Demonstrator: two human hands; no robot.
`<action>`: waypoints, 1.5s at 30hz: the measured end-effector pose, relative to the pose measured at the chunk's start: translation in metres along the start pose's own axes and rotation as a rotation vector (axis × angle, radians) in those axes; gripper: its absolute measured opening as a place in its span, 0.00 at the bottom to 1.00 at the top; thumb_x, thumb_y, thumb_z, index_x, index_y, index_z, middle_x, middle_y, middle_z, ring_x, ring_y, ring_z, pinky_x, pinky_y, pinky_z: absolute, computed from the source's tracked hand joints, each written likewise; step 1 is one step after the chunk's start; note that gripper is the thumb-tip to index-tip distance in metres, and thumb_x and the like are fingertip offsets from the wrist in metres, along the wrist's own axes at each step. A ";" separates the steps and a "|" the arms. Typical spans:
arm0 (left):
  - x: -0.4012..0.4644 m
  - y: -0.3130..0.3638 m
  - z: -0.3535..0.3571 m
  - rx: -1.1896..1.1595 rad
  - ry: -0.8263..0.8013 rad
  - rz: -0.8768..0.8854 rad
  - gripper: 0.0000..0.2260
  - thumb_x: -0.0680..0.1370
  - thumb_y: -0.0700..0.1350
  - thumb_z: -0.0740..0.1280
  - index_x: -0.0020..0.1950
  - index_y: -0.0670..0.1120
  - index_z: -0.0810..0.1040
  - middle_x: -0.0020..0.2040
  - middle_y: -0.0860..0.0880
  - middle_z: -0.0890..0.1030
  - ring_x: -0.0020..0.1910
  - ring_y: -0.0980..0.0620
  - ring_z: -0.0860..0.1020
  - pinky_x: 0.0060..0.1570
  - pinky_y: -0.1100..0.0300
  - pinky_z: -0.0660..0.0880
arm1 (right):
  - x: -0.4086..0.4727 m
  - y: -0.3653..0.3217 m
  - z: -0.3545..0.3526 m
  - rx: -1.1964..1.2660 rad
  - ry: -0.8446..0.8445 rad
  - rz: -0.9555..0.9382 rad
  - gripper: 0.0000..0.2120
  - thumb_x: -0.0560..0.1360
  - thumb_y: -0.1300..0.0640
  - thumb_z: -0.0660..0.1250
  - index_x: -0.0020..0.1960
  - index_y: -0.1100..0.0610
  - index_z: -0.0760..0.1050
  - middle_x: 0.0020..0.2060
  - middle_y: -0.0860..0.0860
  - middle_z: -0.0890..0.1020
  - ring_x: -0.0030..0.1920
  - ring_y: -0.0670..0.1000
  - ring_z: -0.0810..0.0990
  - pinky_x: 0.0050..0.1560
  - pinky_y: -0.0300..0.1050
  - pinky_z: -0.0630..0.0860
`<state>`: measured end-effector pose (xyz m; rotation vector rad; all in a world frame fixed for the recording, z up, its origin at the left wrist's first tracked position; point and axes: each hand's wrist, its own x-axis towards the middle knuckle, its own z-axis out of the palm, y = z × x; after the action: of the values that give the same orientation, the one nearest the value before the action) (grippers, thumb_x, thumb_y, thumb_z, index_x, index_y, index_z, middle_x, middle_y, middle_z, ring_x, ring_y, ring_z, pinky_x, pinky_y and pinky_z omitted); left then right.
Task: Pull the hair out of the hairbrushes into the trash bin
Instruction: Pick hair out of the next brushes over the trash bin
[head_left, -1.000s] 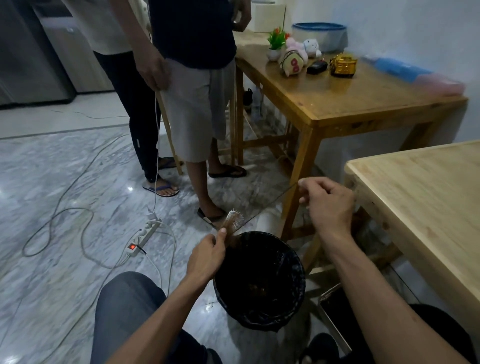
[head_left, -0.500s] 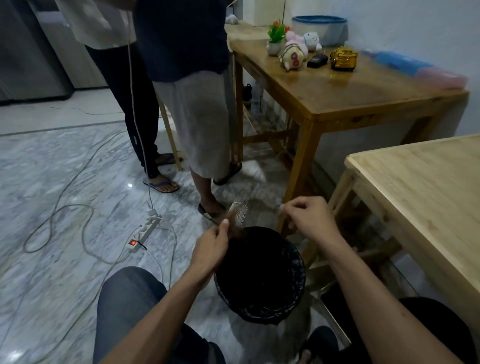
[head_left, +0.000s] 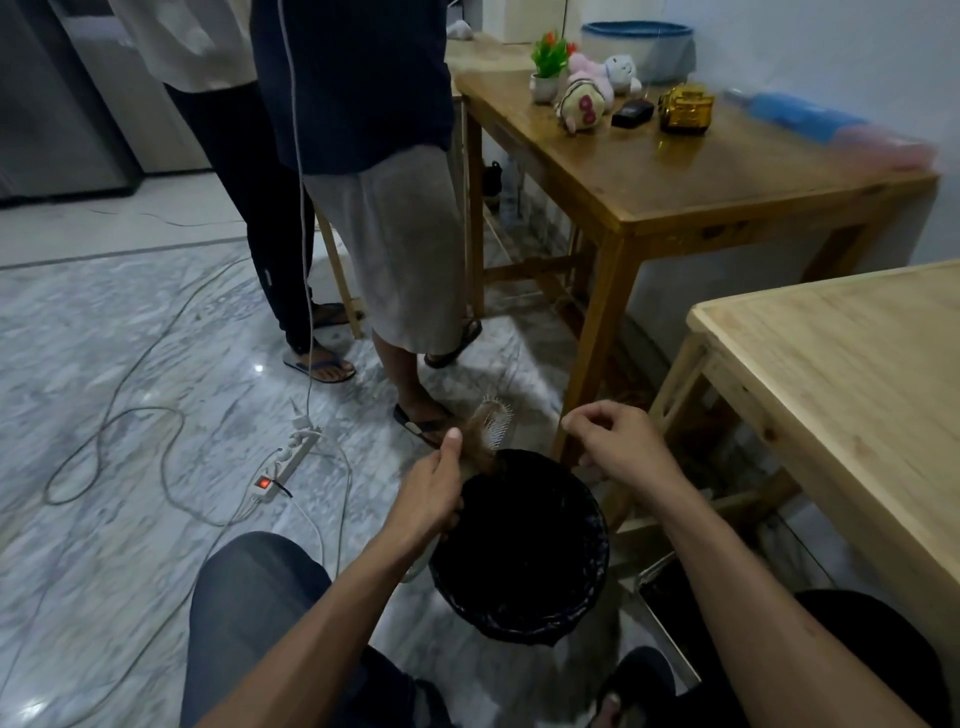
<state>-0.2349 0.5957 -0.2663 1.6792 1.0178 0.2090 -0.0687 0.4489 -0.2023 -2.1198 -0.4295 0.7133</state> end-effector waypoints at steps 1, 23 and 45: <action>-0.001 0.002 0.001 -0.023 -0.017 -0.029 0.34 0.81 0.70 0.48 0.46 0.41 0.75 0.35 0.42 0.79 0.29 0.46 0.77 0.31 0.55 0.73 | -0.002 -0.001 0.001 -0.008 -0.045 0.013 0.11 0.79 0.46 0.69 0.55 0.51 0.83 0.42 0.51 0.85 0.40 0.49 0.85 0.39 0.46 0.80; 0.034 -0.012 -0.002 -0.522 -0.094 -0.433 0.32 0.79 0.72 0.52 0.42 0.42 0.68 0.29 0.47 0.63 0.20 0.52 0.61 0.20 0.65 0.60 | -0.017 -0.017 -0.002 0.310 -0.072 0.063 0.06 0.73 0.59 0.76 0.42 0.63 0.87 0.31 0.53 0.81 0.29 0.47 0.73 0.30 0.38 0.68; 0.019 0.014 0.018 -0.418 -0.127 -0.298 0.31 0.80 0.70 0.56 0.44 0.40 0.74 0.29 0.46 0.69 0.21 0.50 0.66 0.23 0.61 0.62 | -0.013 -0.001 0.032 0.002 -0.180 -0.054 0.07 0.77 0.52 0.74 0.45 0.55 0.87 0.35 0.50 0.85 0.33 0.44 0.81 0.36 0.40 0.77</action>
<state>-0.2050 0.5965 -0.2679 1.1353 1.0326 0.1070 -0.0993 0.4624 -0.2128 -2.0421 -0.5809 0.8765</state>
